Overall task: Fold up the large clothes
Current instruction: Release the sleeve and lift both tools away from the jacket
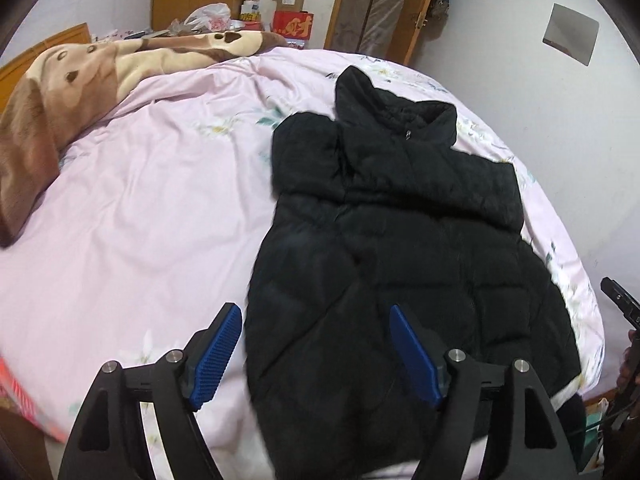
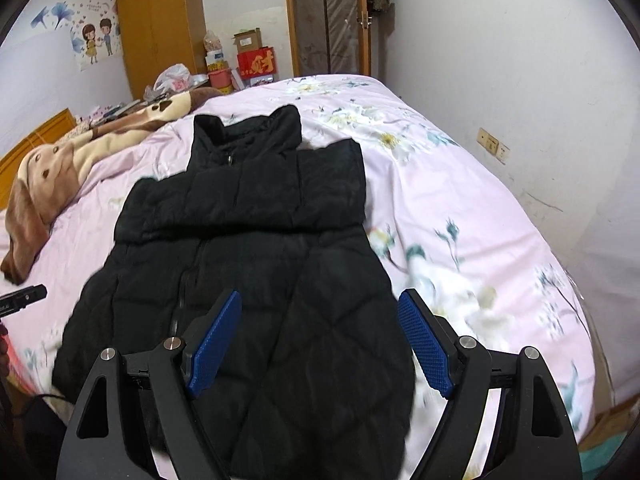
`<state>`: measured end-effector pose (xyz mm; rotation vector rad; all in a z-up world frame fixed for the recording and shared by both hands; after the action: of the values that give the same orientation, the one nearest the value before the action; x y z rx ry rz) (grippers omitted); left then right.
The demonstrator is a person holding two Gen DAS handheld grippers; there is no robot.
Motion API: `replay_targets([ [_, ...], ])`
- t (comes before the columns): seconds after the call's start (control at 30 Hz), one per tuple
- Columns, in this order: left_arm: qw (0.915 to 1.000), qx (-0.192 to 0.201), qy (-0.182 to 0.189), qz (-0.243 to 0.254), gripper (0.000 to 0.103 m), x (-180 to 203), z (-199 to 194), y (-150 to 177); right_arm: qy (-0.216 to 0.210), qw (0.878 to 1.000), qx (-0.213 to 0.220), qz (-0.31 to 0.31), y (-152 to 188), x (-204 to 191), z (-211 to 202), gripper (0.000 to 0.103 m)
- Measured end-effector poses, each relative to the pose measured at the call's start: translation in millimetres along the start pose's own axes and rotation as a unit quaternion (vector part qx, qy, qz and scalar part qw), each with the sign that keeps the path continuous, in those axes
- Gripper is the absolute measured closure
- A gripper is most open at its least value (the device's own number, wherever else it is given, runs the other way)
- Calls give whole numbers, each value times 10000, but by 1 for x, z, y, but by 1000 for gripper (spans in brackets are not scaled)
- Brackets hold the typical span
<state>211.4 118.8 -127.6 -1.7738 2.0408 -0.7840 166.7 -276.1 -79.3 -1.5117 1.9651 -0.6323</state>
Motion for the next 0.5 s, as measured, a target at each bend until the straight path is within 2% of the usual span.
replay_targets([
  [0.33,9991,-322,76,-272,27,-26,-21,77,192,9995,-245,33,63,23,-22,22],
  [0.5,9991,-319,-196,-199,27,-44,-52,102,295,9989,-276,229,83,41,-27,22],
])
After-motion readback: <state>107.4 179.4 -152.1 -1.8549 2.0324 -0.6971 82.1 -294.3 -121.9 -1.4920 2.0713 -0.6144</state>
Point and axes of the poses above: each gripper's, at about its wrist camera, not at the fingertips, and z roughly the way its jaws point, x to its right, y to its underside, the point moved 9 cm from there along z, roughly the way its jaws point, and after that the axes turned 8 degrees about z, right-handed, at the moved point
